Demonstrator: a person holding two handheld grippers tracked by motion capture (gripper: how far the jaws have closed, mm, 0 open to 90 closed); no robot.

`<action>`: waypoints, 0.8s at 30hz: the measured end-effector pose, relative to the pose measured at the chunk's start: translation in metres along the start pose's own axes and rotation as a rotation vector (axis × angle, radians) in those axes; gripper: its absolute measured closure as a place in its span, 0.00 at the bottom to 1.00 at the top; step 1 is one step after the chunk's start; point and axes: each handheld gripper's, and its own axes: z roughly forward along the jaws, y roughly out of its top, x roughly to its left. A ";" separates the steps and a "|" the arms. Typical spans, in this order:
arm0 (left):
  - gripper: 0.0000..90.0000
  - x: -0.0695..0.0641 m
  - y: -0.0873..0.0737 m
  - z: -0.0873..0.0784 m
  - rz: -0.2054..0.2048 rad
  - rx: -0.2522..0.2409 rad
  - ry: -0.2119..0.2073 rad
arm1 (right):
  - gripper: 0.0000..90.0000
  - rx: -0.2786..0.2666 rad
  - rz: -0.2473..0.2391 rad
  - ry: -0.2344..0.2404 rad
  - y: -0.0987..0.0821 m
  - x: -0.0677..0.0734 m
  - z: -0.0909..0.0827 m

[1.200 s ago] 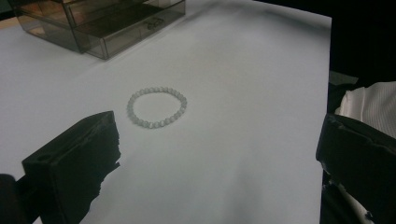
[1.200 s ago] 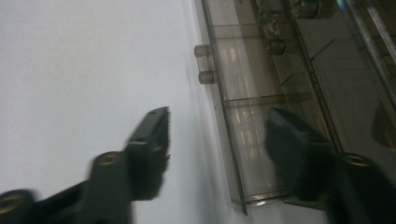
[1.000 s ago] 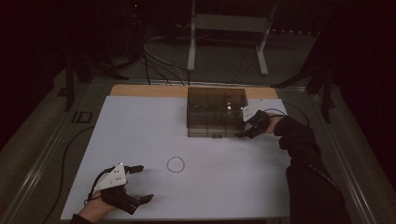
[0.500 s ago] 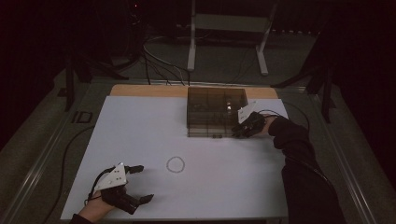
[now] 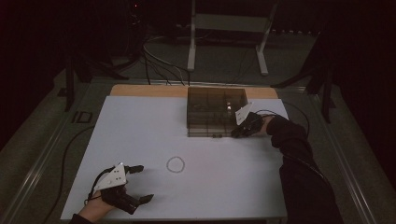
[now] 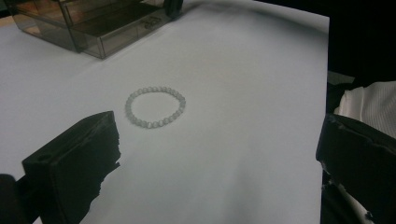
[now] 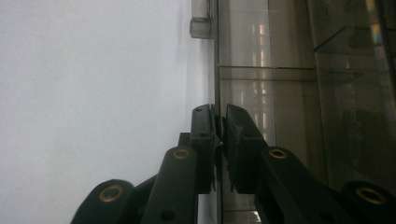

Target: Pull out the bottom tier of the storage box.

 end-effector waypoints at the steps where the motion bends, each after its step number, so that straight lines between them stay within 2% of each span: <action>1: 0.00 0.000 0.000 0.000 0.000 0.000 0.000 | 0.94 0.000 -0.005 0.000 0.000 0.000 0.000; 12: 0.00 0.000 0.000 0.000 0.000 0.000 0.002 | 0.98 0.005 -0.019 0.026 0.001 -0.002 0.000; 24: 0.00 0.000 0.000 -0.001 -0.001 0.000 0.003 | 0.99 0.006 -0.024 0.040 0.001 0.006 -0.002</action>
